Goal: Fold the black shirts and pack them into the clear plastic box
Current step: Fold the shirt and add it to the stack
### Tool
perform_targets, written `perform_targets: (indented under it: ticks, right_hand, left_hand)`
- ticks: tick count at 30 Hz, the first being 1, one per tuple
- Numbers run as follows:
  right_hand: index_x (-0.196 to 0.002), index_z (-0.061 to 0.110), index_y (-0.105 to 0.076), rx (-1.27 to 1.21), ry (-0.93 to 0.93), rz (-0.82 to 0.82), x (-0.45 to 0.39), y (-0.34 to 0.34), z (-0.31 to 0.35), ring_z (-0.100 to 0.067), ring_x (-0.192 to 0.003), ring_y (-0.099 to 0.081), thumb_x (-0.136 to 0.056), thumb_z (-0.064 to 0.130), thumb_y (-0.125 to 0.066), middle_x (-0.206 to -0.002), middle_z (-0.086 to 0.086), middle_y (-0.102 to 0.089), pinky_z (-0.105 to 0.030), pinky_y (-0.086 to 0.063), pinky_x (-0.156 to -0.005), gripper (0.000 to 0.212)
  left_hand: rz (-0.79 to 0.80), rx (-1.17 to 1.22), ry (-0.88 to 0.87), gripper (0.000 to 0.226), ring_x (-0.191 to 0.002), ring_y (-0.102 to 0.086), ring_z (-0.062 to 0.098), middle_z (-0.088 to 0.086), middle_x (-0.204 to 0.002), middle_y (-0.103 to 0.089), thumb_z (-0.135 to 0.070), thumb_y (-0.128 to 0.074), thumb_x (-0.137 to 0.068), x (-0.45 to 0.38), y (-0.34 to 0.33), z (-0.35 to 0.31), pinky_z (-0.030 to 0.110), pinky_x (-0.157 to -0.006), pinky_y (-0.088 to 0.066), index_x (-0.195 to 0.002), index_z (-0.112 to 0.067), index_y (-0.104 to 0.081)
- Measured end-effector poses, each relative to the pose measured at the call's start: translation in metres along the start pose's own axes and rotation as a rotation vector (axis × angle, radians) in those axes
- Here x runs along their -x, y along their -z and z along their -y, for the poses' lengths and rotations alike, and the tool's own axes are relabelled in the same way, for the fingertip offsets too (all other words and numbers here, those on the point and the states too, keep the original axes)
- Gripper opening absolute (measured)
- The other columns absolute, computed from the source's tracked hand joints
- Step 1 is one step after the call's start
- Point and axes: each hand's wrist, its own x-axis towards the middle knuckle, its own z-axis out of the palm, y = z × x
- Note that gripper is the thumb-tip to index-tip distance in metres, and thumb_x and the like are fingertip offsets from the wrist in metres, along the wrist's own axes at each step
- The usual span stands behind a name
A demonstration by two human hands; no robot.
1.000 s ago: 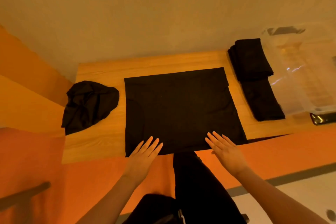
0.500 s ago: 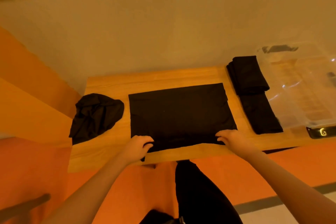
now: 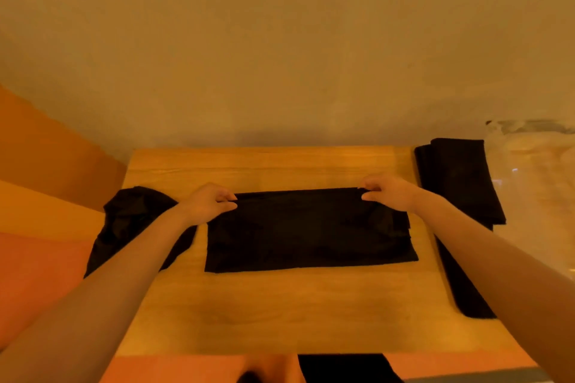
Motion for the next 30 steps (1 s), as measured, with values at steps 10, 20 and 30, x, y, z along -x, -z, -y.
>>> perform_targets:
  ticks: [10,20,30]
  right_hand:
    - [-0.095,0.009,-0.061,0.103,-0.148,0.153,-0.023,0.01,-0.045,-0.028,-0.101,-0.056,-0.089,0.009,-0.057,-0.1,-0.009,-0.059,-0.033,-0.043,-0.084,0.007]
    - [-0.116,0.006,-0.06,-0.086,-0.307,-0.235,-0.022,0.008,-0.044,-0.03,-0.108,-0.056,-0.091,0.009,-0.056,-0.12,-0.015,-0.058,-0.034,-0.045,-0.087,0.026]
    - [-0.118,0.003,-0.059,0.254,-0.03,-0.684,-0.009,-0.056,0.007,-0.033,-0.109,-0.057,-0.085,0.005,-0.06,-0.122,-0.016,-0.058,-0.041,-0.048,-0.086,0.033]
  left_hand:
    - [-0.205,0.083,0.056,0.003,-0.101,-0.056,0.019,0.001,-0.096,-0.062,-0.019,-0.064,-0.086,-0.041,-0.009,0.011,0.026,-0.081,-0.037,-0.088,-0.017,-0.065]
    - [-0.357,0.183,0.133,0.019,-0.115,-0.052,0.023,0.009,-0.117,-0.062,-0.018,-0.063,-0.087,-0.037,-0.014,0.027,0.03,-0.093,-0.038,-0.103,-0.008,-0.066]
    - [-0.71,-0.364,-0.217,0.028,-0.103,-0.059,0.038,0.018,-0.113,-0.062,-0.009,-0.063,-0.084,-0.012,-0.066,-0.008,0.048,-0.088,-0.047,-0.111,-0.002,-0.062]
